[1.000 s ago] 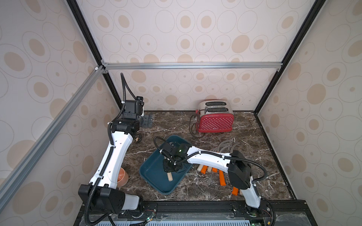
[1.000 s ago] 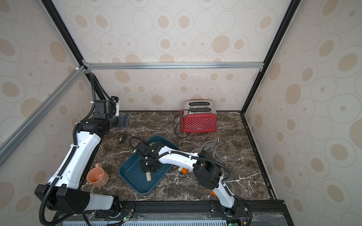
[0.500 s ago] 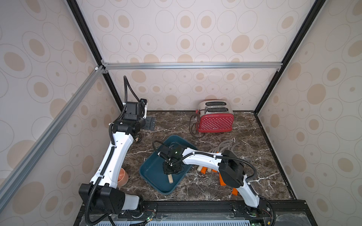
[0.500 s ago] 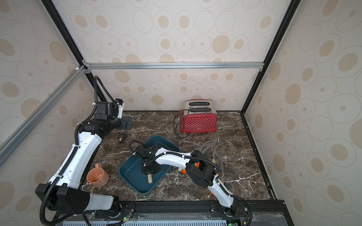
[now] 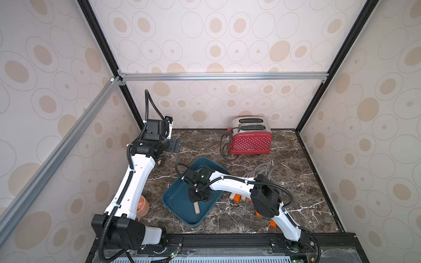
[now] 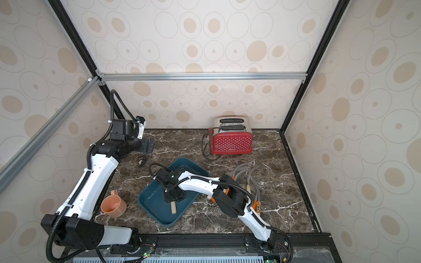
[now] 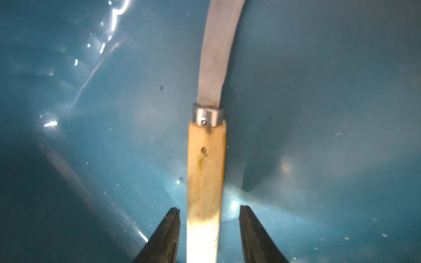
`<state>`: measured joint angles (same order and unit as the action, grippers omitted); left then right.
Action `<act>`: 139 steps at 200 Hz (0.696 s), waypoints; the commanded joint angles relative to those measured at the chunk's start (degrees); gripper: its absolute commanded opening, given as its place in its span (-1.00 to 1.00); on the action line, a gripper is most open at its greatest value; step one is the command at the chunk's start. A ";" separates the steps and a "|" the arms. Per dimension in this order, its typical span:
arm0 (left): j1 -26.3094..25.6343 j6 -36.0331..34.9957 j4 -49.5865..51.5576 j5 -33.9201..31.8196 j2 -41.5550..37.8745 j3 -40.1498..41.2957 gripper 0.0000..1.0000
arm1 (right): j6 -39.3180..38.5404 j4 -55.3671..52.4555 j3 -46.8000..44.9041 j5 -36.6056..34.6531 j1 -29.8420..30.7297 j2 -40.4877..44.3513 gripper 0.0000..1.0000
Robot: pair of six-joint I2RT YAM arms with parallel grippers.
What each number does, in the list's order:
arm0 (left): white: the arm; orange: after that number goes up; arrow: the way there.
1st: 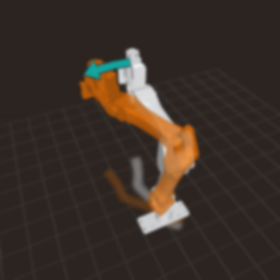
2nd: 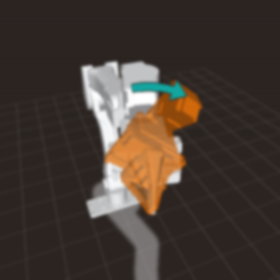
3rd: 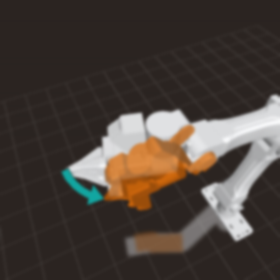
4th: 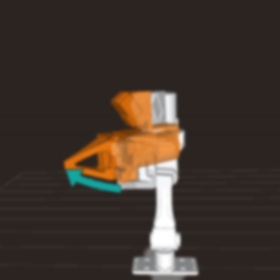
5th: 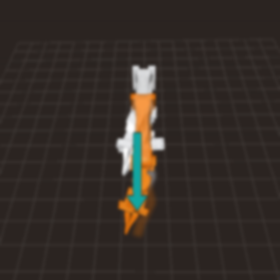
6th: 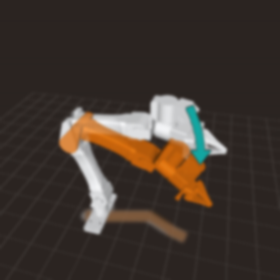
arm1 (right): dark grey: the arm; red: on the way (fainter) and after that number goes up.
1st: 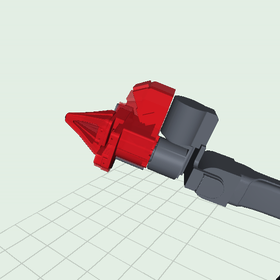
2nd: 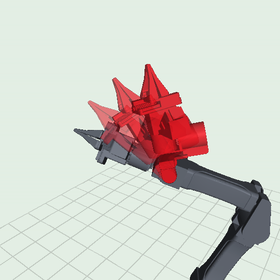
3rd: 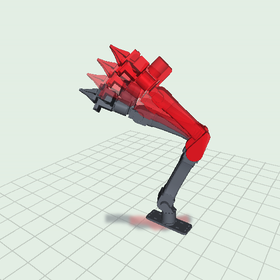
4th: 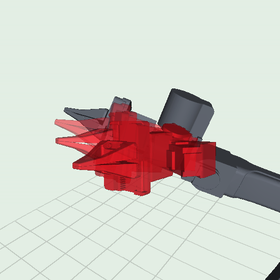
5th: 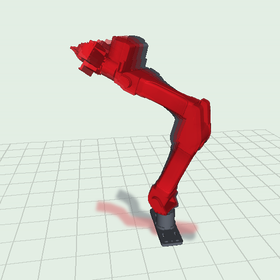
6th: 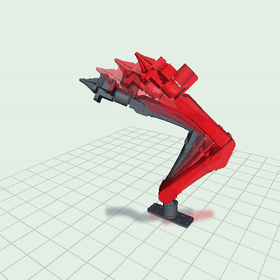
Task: Put small sickles into storage boxes
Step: Place the sickle in the storage box.
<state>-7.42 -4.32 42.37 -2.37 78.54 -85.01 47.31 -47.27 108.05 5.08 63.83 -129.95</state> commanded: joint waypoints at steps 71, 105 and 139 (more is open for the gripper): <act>-0.18 -7.22 6.02 3.46 2.76 -8.16 0.98 | -10.46 1.01 -14.91 -15.21 -7.38 25.57 0.04; -0.15 -10.66 9.46 10.23 2.07 -6.48 0.98 | -11.02 0.53 -27.56 -15.57 -17.15 35.92 0.03; -0.17 -10.88 9.93 10.83 2.31 -4.44 0.98 | -9.03 1.63 -43.37 -17.35 -28.70 46.69 0.02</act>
<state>-7.44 -12.53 49.19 6.17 80.90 -90.26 36.99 -43.64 72.84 -9.78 40.86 -88.36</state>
